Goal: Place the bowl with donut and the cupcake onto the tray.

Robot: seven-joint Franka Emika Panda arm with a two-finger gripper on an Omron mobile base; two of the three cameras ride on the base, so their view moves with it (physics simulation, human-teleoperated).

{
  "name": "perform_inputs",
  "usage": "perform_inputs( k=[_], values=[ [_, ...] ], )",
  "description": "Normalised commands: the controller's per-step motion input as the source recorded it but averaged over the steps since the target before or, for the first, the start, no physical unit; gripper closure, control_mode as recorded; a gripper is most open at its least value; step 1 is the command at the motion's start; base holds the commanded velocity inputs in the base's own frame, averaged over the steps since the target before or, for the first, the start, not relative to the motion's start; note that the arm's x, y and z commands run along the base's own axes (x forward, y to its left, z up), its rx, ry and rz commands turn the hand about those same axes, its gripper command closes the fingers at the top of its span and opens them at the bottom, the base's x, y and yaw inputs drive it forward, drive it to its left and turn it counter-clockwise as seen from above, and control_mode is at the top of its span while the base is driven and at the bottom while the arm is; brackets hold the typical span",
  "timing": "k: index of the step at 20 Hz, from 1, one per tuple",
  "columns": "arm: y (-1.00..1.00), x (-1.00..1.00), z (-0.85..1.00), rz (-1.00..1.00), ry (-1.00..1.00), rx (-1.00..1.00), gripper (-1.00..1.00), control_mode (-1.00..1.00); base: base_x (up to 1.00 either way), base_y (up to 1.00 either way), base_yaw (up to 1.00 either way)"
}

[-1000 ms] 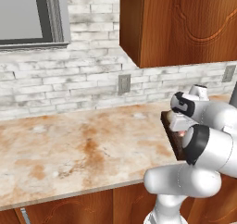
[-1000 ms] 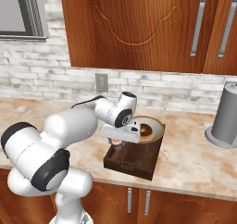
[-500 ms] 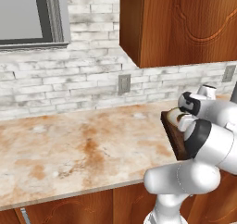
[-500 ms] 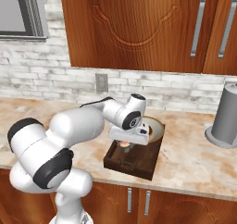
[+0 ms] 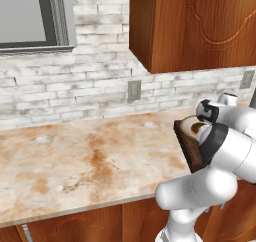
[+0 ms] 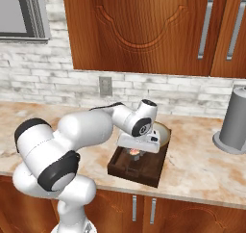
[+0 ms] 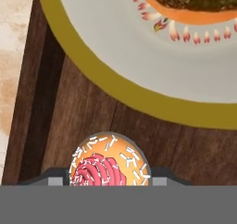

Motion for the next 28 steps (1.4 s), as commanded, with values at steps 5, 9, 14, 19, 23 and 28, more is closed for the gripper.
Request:
perform_inputs(
  k=[5,9,14,19,23,28],
  values=[
    [-0.09,0.00,-0.16,0.00,0.00,0.00,1.00,-1.00,0.00,0.00,0.00],
    [-0.08,0.00,-0.14,0.00,0.00,0.00,1.00,-1.00,0.00,0.00,0.00],
    [-0.08,0.00,-0.13,0.00,0.00,0.00,1.00,-1.00,0.00,0.00,0.00],
    [-0.03,0.00,-0.12,0.00,0.00,0.00,1.00,-1.00,0.00,0.00,0.00],
    [0.00,0.00,-0.01,0.00,0.00,0.00,-1.00,-1.00,0.00,0.00,0.00],
    [0.00,0.00,0.00,0.00,0.00,0.00,-1.00,-1.00,0.00,0.00,0.00]
  ],
)
